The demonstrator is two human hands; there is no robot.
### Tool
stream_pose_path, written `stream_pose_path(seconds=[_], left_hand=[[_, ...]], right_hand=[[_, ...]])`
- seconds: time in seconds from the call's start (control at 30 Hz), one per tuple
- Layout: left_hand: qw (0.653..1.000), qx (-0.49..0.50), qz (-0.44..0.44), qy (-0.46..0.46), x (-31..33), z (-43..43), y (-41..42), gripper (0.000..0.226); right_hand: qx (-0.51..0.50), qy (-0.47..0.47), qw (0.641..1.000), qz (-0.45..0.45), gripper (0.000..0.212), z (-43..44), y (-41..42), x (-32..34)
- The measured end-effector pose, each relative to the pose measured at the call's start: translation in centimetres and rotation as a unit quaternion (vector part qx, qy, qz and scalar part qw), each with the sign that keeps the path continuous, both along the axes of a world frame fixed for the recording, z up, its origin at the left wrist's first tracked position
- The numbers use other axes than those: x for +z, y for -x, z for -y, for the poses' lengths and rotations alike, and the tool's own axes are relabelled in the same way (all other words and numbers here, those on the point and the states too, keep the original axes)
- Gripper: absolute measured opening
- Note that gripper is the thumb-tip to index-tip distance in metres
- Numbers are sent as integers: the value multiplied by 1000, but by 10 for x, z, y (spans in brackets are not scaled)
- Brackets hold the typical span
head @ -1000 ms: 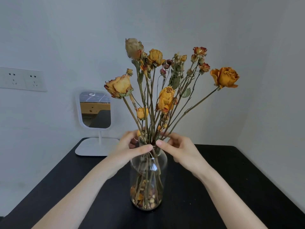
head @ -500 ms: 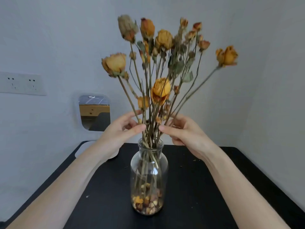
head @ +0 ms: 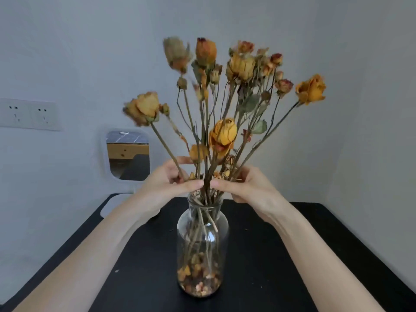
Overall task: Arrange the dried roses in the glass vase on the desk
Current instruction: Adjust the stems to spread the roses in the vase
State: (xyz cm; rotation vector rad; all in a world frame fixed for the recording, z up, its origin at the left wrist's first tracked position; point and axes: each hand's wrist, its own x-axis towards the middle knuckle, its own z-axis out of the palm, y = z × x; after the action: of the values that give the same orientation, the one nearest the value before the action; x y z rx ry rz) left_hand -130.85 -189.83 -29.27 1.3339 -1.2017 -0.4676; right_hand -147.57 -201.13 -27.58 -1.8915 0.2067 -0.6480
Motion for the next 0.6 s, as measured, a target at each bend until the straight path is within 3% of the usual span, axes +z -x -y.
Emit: stream_pose_path(seconds=[0.1, 0.2, 0.3, 0.43, 0.5, 0.6], left_hand=[[998, -21, 24, -60, -17, -6, -3, 51], [995, -45, 38, -87, -23, -7, 3, 23], [996, -22, 38, -75, -13, -2, 5, 37], [1000, 17, 0, -13, 1, 2, 6, 37], [1000, 12, -20, -5, -2, -1, 5, 48], [998, 19, -25, -46, -26, -10, 1, 63]], right_hand=[[-9, -3, 998, -66, 45, 3, 5, -13], [17, 22, 995, -94, 28, -3, 5, -21], [2, 30, 998, -58, 14, -6, -1, -12], [-30, -5, 1000, -5, 32, -3, -5, 0], [-19, -10, 1000, 3, 38, -1, -2, -4], [-27, -1, 997, -76, 53, 1, 7, -24]])
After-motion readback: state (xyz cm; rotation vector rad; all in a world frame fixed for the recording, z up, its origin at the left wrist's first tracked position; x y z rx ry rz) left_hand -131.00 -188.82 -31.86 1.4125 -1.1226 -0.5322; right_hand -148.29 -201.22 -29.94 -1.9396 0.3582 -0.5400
